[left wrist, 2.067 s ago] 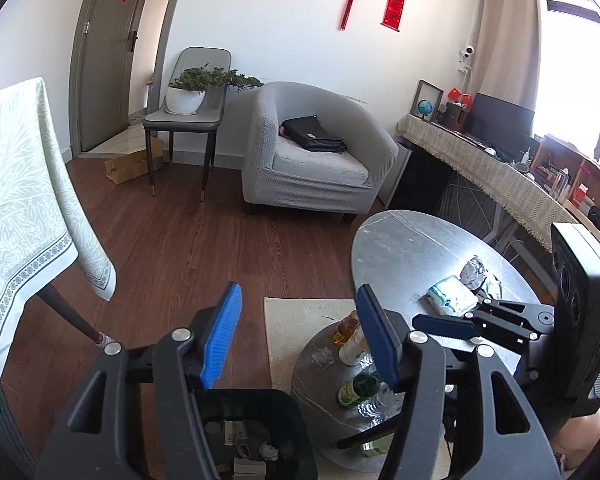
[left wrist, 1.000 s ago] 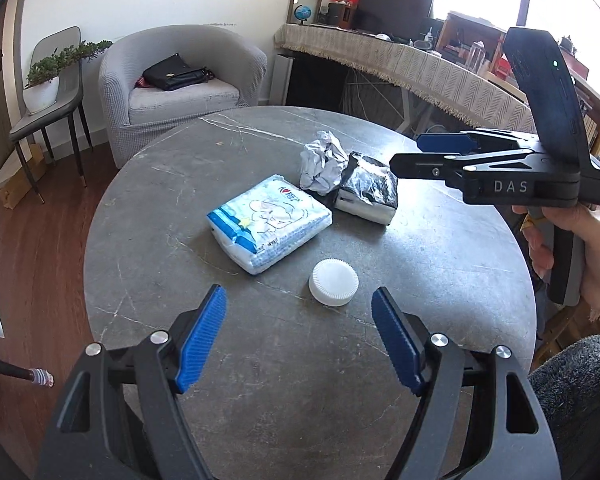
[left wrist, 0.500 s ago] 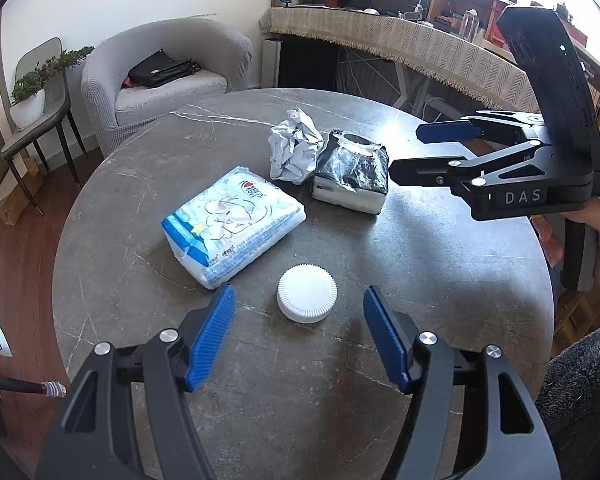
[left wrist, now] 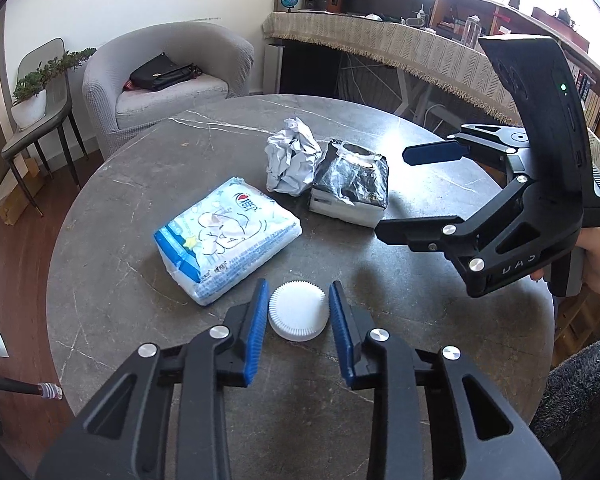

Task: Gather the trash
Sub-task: 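Grasp the white ribbed cap with the left tool while the right tool grasps the black tissue bag, then lift and carry the white cap and black tissue bag over the bin with both tools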

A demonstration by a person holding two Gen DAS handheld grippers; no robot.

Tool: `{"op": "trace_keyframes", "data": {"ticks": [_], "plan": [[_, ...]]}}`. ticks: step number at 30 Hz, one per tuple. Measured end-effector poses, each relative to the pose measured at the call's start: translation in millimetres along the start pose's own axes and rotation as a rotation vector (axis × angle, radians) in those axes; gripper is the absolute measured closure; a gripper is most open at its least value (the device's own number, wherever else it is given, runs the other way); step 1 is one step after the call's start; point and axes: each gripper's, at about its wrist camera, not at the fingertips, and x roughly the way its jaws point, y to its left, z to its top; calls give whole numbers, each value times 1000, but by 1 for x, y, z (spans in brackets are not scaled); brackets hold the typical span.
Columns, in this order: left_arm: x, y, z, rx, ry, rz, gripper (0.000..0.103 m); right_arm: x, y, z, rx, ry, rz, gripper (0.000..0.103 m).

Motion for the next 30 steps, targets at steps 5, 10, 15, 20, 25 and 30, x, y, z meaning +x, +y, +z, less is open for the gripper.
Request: {"op": "trace_keyframes", "data": {"ticks": [5, 10, 15, 20, 25, 30], "plan": [[-2, -1, -2, 0, -2, -5, 71, 7, -2, 4, -3, 12, 12, 9], [-8, 2, -3, -13, -14, -23, 71, 14, -6, 3, 18, 28, 42, 7], [-14, 8, -4, -30, -25, -28, 71, 17, -6, 6, 30, 32, 46, 7], [-21, 13, -7, -36, -31, -23, 71, 20, -3, 8, 47, 36, 71, 7], [-31, 19, -7, -48, -46, -22, 71, 24, -2, 14, 52, 33, 71, 7], [-38, 27, -10, -58, -51, -12, 71, 28, 2, 22, 64, 42, 63, 9]]}}
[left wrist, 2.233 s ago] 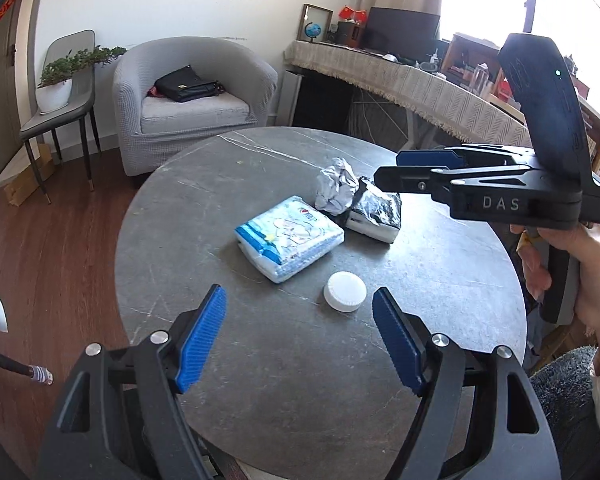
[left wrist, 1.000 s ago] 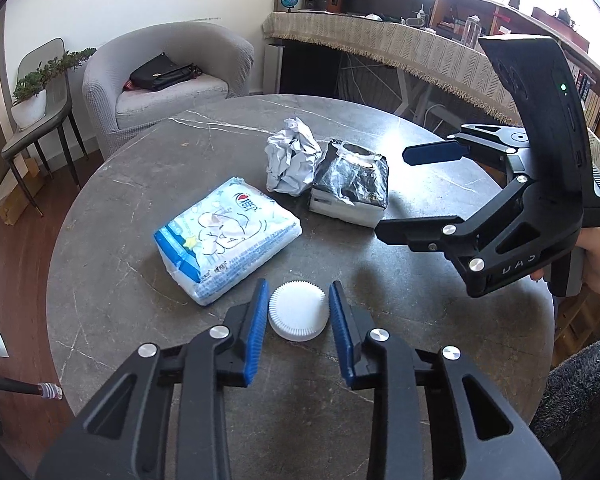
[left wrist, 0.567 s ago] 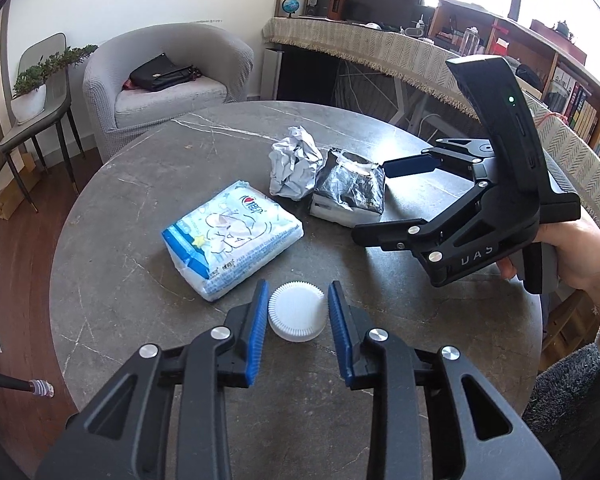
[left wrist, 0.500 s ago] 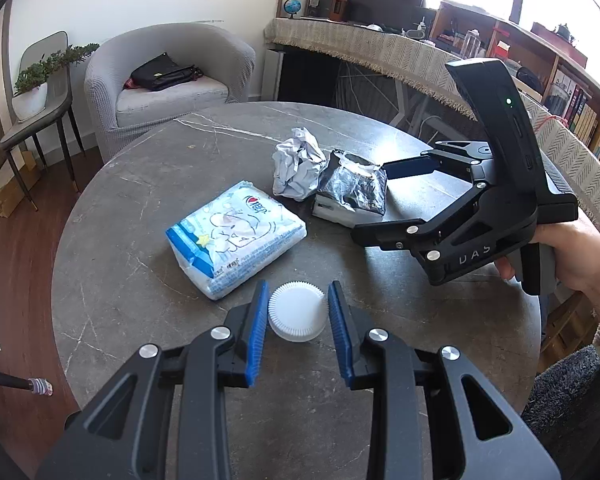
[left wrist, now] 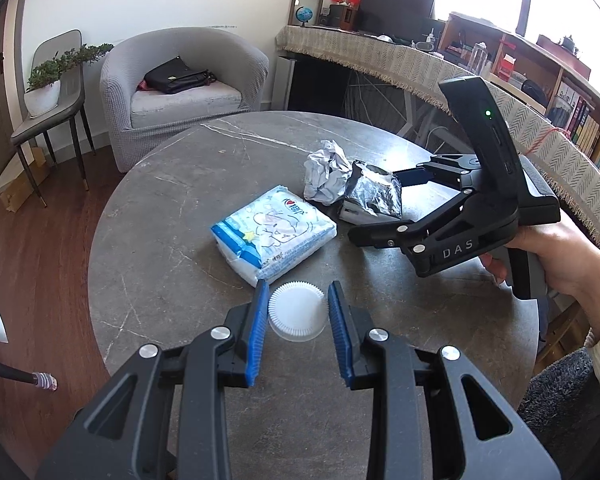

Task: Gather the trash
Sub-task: 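Lift and carry the white cap and black tissue bag over the bin with both tools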

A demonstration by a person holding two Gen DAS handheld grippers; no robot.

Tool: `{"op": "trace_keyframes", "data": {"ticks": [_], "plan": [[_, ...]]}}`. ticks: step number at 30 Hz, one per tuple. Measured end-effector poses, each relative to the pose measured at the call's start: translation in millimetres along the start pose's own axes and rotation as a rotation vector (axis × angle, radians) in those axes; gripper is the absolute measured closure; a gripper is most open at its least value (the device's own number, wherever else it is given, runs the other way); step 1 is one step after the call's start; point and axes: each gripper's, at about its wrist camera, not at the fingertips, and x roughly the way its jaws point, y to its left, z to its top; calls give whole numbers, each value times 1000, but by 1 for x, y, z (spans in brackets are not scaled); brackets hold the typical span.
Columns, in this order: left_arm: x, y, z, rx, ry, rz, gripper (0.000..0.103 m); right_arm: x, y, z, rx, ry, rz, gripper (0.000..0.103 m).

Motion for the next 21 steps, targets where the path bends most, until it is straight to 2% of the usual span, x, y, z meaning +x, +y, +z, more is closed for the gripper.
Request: {"op": "trace_keyframes", "data": {"ticks": [1, 2, 3, 12, 18, 21], "plan": [[-2, 2, -1, -1, -1, 1, 71, 0, 1, 1, 3, -2, -1, 11], [-4, 3, -1, -3, -3, 3, 71, -1, 1, 3, 8, -7, -5, 19], [-6, 5, -1, -4, -6, 5, 71, -1, 1, 5, 18, -5, -10, 23], [-31, 18, -2, -30, -48, 17, 71, -10, 3, 11, 100, 2, -74, 27], [-51, 36, -7, -66, -77, 45, 71, -37, 15, 19, 126, -67, -133, 27], [-62, 47, -10, -86, -90, 63, 71, -47, 24, 26, 134, -110, -122, 27]]}}
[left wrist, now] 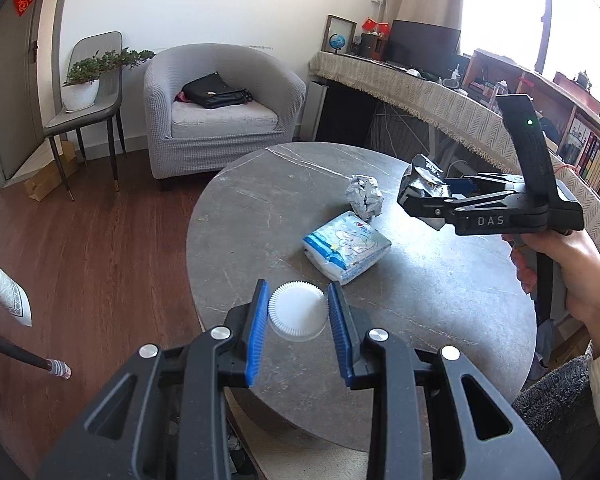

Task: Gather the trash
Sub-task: 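Lift and carry the white cap and black tissue bag over the bin with both tools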

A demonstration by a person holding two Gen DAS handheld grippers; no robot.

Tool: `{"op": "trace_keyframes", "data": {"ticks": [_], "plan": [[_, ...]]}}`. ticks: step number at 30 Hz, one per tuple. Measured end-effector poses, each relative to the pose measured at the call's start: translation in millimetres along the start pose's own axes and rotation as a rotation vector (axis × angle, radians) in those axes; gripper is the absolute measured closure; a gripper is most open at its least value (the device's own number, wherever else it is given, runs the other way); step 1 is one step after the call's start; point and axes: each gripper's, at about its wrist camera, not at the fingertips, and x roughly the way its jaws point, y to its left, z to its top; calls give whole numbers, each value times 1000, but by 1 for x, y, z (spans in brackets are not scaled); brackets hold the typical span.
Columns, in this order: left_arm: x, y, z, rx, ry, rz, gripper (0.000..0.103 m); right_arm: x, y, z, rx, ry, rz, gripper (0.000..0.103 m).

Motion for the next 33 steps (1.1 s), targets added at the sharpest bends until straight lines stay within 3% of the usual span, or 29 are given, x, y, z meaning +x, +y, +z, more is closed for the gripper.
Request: {"op": "trace_keyframes", "data": {"ticks": [19, 33], "plan": [[-36, 70, -33, -84, 25, 148, 71, 23, 106, 30, -131, -6, 141, 27], [-33, 113, -79, -142, 137, 212, 71, 38, 185, 40, -223, 17, 251, 27]]}}
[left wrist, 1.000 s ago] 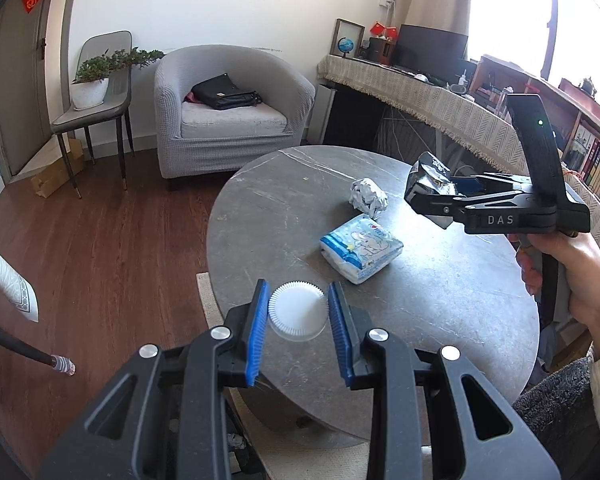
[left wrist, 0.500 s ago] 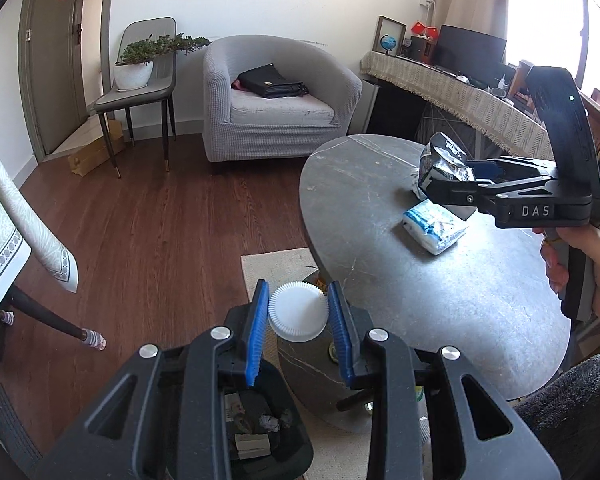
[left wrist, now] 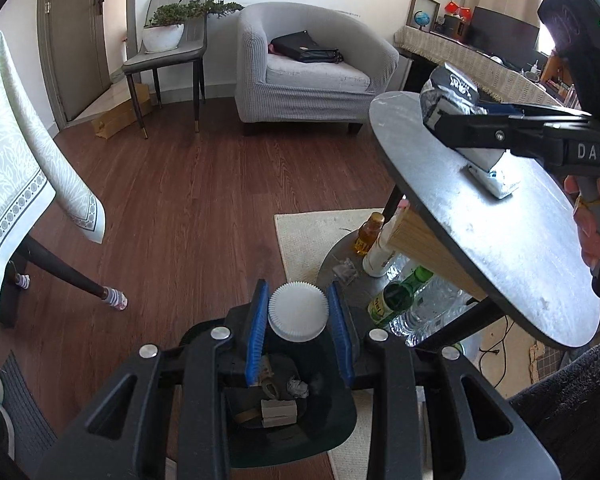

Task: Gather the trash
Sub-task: 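Lift and carry the white cap and black tissue bag over the bin with both tools, then open the left tool to drop the cap while the right tool holds the bag over the bin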

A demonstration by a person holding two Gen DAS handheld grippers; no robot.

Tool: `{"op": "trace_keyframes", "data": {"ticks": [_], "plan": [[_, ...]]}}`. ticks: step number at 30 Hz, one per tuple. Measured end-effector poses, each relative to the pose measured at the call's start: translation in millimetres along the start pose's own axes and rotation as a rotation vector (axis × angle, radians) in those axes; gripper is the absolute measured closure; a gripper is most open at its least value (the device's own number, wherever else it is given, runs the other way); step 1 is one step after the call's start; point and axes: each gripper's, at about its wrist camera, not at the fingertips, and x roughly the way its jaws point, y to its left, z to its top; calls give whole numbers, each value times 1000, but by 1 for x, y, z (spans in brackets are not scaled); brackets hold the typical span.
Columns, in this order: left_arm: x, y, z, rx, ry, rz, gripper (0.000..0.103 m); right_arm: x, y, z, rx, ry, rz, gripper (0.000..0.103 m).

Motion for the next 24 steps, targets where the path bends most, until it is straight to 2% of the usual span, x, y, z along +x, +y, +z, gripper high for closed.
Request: {"op": "trace_keyframes", "data": {"ticks": [10, 24], "plan": [[25, 24, -36, -47, 115, -3, 71, 27, 41, 9, -57, 30, 62, 27], [69, 41, -88, -115, 309, -42, 71, 81, 87, 8, -108, 167, 105, 27]]}}
